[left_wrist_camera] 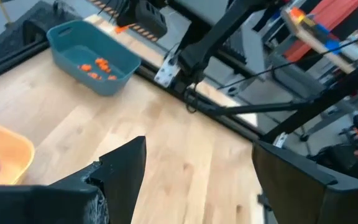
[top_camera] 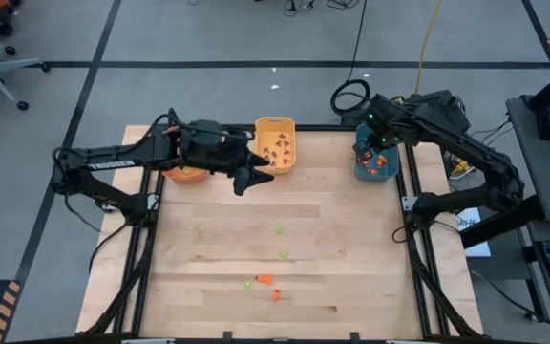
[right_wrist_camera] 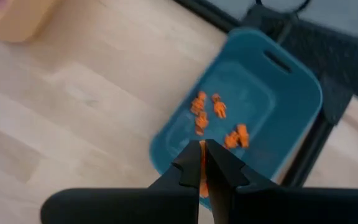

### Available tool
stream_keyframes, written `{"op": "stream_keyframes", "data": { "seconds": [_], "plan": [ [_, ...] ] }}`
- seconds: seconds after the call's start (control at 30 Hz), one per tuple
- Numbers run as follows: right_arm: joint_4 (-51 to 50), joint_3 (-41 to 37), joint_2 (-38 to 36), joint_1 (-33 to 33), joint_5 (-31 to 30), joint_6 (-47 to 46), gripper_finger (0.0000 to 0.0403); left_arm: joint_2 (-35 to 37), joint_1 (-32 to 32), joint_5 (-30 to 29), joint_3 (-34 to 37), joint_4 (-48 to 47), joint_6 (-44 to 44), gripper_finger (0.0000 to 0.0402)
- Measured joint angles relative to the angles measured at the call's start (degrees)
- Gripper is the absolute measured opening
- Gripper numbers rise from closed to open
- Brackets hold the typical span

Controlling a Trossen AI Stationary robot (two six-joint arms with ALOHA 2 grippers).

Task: Sort Halloween decoration
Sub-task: Put the orange skeleton toy into the blue bin

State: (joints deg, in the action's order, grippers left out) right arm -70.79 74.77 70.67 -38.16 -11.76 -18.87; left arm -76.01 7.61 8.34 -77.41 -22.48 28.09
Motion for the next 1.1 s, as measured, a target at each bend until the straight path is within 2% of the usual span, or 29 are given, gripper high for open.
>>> {"op": "stream_keyframes", "data": {
  "seconds": [0.23,0.43,0.63,0.8,0.93,1.1],
  "plan": [
    [7.47,-9.61,-0.15,-4.28,3.07,-1.78,0.0000,0.00,-1.77,-4.42,0.00,-4.84,-0.08,0.0293],
    [12.94,-17.66,-0.15,-6.20,4.43,-5.91,0.0000,0.00,-1.76,-4.57,0.00,-9.09,-0.06,0.0293],
    [16.33,-21.60,-0.15,-7.34,4.45,-7.06,0.0000,0.00,-1.76,-4.50,0.00,-12.86,0.01,0.0293],
    [25.23,-25.09,-0.15,-7.69,4.33,-7.46,0.0000,0.00,-1.76,-4.40,0.00,-13.64,-0.02,0.0293],
    [31.23,-27.29,-0.15,-7.69,2.36,-7.46,0.0000,0.00,-1.76,-4.19,0.00,-13.68,0.01,0.0293],
    [32.38,-27.70,-0.15,-7.69,-2.20,-8.89,0.0001,0.00,-2.02,-2.87,0.00,-13.88,-0.16,0.0293]
  ]
}}
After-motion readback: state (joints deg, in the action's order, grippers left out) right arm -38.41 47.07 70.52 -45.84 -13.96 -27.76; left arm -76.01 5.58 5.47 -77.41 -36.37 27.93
